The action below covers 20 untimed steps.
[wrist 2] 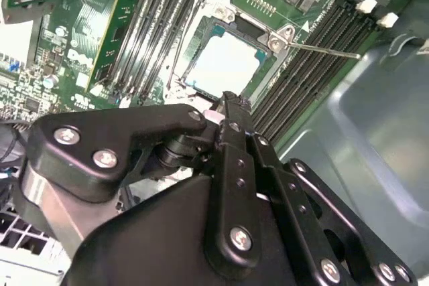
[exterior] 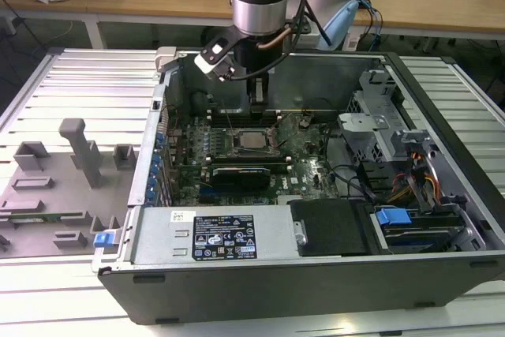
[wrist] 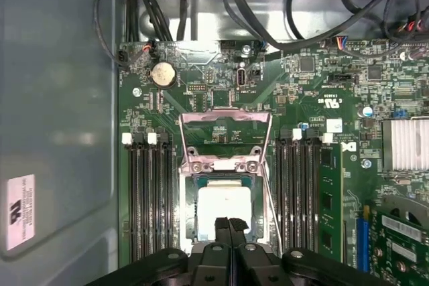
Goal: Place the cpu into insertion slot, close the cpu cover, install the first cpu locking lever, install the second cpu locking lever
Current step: 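Close the cpu cover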
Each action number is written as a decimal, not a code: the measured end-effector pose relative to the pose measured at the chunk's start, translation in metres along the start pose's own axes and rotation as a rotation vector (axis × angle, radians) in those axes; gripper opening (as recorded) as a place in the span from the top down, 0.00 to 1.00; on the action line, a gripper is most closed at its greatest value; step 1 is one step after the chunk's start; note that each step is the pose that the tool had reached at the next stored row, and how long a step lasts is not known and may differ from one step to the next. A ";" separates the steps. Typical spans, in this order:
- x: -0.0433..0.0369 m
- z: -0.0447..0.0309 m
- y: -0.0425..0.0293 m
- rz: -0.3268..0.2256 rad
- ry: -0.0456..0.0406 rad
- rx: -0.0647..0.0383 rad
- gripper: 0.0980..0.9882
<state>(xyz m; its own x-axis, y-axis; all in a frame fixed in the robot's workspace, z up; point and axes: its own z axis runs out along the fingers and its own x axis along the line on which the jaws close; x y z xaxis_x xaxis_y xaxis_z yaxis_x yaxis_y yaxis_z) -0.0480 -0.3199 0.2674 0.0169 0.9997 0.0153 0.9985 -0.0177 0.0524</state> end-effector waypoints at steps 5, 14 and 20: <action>-0.0003 -0.0034 0.0082 0.000 -0.0002 0.003 0.99; -0.0021 -0.0014 0.0454 0.000 -0.0003 0.018 0.99; -0.0043 0.0005 0.0838 0.000 -0.0006 0.035 0.99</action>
<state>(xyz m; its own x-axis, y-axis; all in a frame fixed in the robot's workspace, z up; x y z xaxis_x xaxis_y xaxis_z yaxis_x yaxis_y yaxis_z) 0.0356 -0.3257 0.2712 0.0173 0.9997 0.0147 0.9997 -0.0176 0.0178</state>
